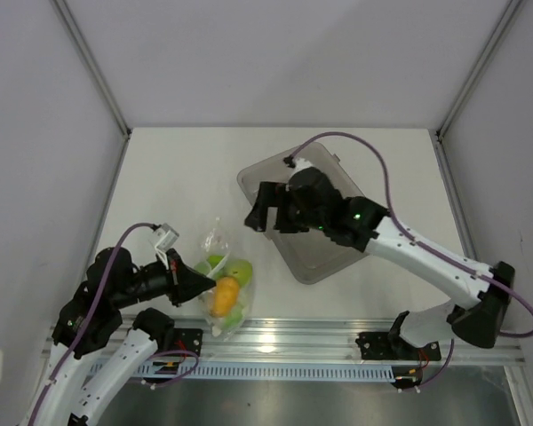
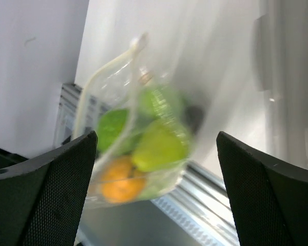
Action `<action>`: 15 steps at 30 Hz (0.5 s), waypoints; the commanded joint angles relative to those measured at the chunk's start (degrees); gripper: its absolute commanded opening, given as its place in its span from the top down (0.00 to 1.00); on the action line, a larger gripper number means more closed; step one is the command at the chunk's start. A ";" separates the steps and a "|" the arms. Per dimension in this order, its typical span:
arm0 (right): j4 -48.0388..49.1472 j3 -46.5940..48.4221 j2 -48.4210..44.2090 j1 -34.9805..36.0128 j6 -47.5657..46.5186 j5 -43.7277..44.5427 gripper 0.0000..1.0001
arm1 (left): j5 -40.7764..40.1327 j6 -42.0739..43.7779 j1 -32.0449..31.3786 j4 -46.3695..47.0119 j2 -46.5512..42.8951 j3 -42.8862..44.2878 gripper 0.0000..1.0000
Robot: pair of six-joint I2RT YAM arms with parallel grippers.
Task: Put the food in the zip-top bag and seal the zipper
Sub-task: Adjust the zipper food storage bag at the center of the board.
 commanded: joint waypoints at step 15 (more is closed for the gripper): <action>9.17 -21.58 -18.33 -12.62 -16.25 -22.71 0.19 | 3.03 -4.67 -0.35 10.21 2.99 6.41 0.99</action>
